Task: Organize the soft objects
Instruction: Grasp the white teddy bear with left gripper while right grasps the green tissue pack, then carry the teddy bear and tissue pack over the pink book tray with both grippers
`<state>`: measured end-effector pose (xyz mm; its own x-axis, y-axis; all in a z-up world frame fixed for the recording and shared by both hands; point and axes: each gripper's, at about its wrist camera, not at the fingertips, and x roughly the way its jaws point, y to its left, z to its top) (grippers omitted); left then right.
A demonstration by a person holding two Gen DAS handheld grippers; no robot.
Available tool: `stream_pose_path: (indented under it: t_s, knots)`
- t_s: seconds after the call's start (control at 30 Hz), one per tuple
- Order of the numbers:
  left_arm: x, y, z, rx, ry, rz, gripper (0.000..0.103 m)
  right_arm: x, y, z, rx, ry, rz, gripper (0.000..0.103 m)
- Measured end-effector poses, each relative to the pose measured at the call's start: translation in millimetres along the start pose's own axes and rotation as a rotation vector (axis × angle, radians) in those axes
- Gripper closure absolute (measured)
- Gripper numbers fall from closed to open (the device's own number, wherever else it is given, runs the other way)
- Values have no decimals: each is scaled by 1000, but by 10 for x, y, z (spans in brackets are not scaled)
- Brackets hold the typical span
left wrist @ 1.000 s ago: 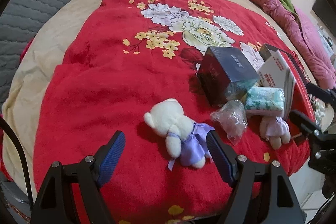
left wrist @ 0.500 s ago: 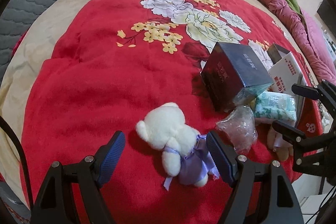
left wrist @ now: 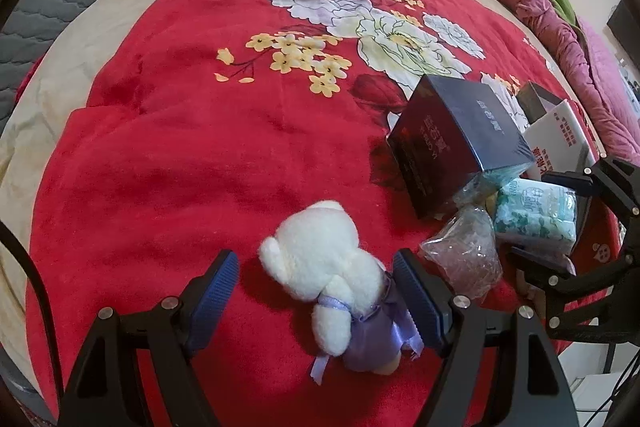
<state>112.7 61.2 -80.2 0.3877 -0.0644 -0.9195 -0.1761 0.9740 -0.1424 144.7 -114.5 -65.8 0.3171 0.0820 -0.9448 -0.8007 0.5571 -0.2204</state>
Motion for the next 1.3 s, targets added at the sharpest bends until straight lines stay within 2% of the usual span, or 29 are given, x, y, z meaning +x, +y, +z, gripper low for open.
stream_pose_path:
  t_s: [0.07, 0.13, 0.2, 0.33, 0.53, 0.6, 0.63, 0.67, 0.7, 0.93, 1.03, 1.3]
  knots:
    - [24, 11, 1, -7, 9, -10, 24, -4, 24, -4, -4, -13, -3, 29]
    - [30, 14, -4, -7, 13, -13, 24, -18, 46, -16, 0, -24, -10, 40]
    - [38, 14, -10, -7, 15, -16, 24, -51, 52, -36, 14, -46, -9, 47]
    - [63, 24, -20, -14, 22, -21, 24, -119, 57, -91, 71, -82, 8, 53]
    - [85, 42, -46, -11, 12, -26, 25, -319, 66, -244, 211, -162, 39, 54]
    - [98, 33, -47, -16, 18, -40, 35, -379, 67, -304, 262, -179, 40, 54]
    - [102, 52, -53, -31, 22, -74, 39, -401, 63, -331, 284, -182, 40, 54]
    - [105, 68, -56, -44, 24, -100, 48, -428, 55, -361, 310, -184, 38, 54]
    - [114, 81, -59, -58, 26, -128, 50, -469, 35, -398, 344, -192, 35, 54]
    - [86, 97, -88, -60, -5, -154, 54, -745, -153, -586, 509, -290, 44, 54]
    - [10, 72, -120, -41, -39, -132, 54, -826, -188, -652, 550, -318, 56, 54]
    - [-405, -53, -154, 10, -134, -87, 63, -1080, -291, -798, 659, -422, 102, 54]
